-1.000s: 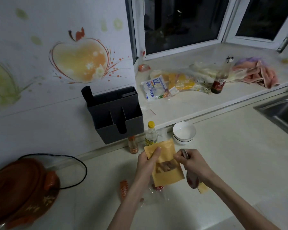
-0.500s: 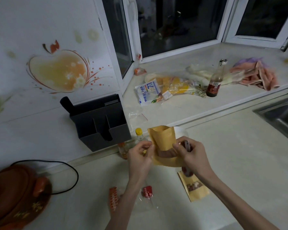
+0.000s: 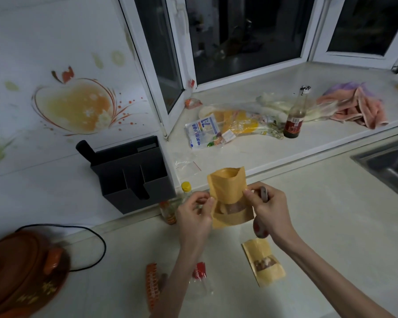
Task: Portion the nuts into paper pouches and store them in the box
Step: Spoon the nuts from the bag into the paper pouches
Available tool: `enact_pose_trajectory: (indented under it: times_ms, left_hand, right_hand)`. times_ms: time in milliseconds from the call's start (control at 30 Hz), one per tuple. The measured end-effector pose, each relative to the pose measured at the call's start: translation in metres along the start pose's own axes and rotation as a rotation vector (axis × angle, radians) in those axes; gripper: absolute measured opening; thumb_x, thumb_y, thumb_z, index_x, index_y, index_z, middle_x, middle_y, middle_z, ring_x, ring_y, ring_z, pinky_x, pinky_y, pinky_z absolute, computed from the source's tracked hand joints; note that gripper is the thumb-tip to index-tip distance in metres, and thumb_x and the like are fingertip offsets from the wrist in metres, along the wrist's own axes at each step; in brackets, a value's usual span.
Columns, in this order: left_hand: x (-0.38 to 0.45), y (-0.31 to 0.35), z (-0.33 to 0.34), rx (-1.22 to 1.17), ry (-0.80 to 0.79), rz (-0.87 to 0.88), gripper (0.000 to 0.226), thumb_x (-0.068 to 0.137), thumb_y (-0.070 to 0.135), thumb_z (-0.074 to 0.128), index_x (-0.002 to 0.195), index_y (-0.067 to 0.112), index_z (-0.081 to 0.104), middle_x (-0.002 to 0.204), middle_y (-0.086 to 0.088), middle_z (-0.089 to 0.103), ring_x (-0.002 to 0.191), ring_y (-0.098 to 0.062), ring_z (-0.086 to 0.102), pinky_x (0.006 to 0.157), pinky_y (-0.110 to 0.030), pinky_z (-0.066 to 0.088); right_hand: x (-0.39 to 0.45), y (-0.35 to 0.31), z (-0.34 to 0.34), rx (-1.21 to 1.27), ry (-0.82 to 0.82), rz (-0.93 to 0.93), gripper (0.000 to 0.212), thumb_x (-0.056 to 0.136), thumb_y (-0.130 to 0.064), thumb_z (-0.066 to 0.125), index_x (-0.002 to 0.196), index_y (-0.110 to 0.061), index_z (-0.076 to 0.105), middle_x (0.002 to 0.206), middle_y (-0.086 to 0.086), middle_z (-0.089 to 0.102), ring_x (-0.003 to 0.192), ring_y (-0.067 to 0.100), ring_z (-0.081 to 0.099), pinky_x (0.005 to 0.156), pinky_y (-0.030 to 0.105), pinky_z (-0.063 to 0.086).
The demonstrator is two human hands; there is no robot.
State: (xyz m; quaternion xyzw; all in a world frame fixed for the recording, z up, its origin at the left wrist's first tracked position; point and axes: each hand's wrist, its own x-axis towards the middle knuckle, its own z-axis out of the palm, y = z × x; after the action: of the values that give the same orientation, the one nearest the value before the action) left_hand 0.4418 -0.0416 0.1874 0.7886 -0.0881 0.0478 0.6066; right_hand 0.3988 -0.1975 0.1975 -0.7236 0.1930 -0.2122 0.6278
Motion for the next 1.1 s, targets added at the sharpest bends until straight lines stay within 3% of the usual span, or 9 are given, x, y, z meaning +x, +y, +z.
enact_pose_trajectory:
  times_ms: [133,267,333,533,700,933,1100]
  left_hand:
    - [0.001,0.0,-0.002,-0.015,0.001,0.0,0.022,0.086,0.004,0.068,0.082,0.026,0.066,0.079,0.005,0.067,0.076,-0.012,0.067,0.066,-0.021,0.055]
    - [0.004,0.003,-0.003,-0.029,0.034,0.0,0.022,0.086,0.004,0.067,0.082,0.026,0.066,0.078,0.004,0.068,0.072,-0.007,0.067,0.065,-0.022,0.056]
    - [0.006,0.003,-0.003,-0.023,0.028,0.018,0.022,0.087,0.005,0.067,0.082,0.026,0.065,0.079,0.004,0.068,0.073,-0.007,0.066,0.064,-0.019,0.054]
    - [0.004,-0.001,-0.001,-0.037,0.024,0.025,0.024,0.088,0.008,0.067,0.082,0.031,0.064,0.079,0.007,0.067,0.075,-0.006,0.066,0.064,-0.015,0.052]
    - [-0.009,-0.011,0.005,-0.086,-0.108,-0.03,0.015,0.09,0.022,0.067,0.1,0.033,0.065,0.095,0.017,0.071,0.093,-0.005,0.068,0.075,-0.022,0.057]
    - [-0.007,-0.02,-0.004,-0.069,0.023,-0.146,0.014,0.084,0.015,0.072,0.082,0.029,0.07,0.082,0.008,0.073,0.082,-0.012,0.07,0.077,-0.043,0.059]
    - [-0.002,-0.014,-0.012,-0.125,0.024,-0.168,0.008,0.083,0.015,0.073,0.084,0.022,0.071,0.08,0.003,0.072,0.081,-0.015,0.07,0.075,-0.046,0.06]
  right_hand:
    - [0.001,-0.003,0.003,-0.001,0.016,-0.014,0.021,0.085,-0.008,0.066,0.069,-0.02,0.071,0.064,-0.001,0.069,0.057,0.007,0.058,0.052,0.019,0.045]
    - [0.004,-0.005,0.004,0.013,0.019,0.006,0.014,0.084,-0.008,0.067,0.073,-0.014,0.072,0.067,0.009,0.069,0.06,0.015,0.059,0.056,0.026,0.047]
    - [0.005,-0.004,0.003,0.028,0.033,0.006,0.015,0.084,-0.008,0.067,0.072,-0.016,0.072,0.067,0.003,0.07,0.062,0.013,0.061,0.057,0.018,0.046]
    - [0.006,-0.005,0.0,0.022,0.046,-0.012,0.021,0.084,-0.009,0.068,0.069,-0.022,0.07,0.063,-0.009,0.07,0.061,0.004,0.062,0.055,0.011,0.046]
    - [0.0,-0.001,0.001,0.02,0.065,-0.047,0.023,0.087,-0.012,0.065,0.07,-0.025,0.069,0.067,-0.017,0.069,0.067,-0.004,0.063,0.056,0.006,0.045]
    - [0.003,0.003,0.001,-0.044,-0.068,-0.026,0.017,0.085,-0.016,0.069,0.071,-0.025,0.072,0.072,-0.013,0.072,0.073,0.0,0.064,0.066,0.01,0.046]
    - [0.004,0.008,-0.007,-0.166,-0.177,-0.031,0.024,0.084,-0.009,0.069,0.065,-0.024,0.07,0.062,-0.016,0.065,0.062,0.0,0.058,0.063,0.007,0.043]
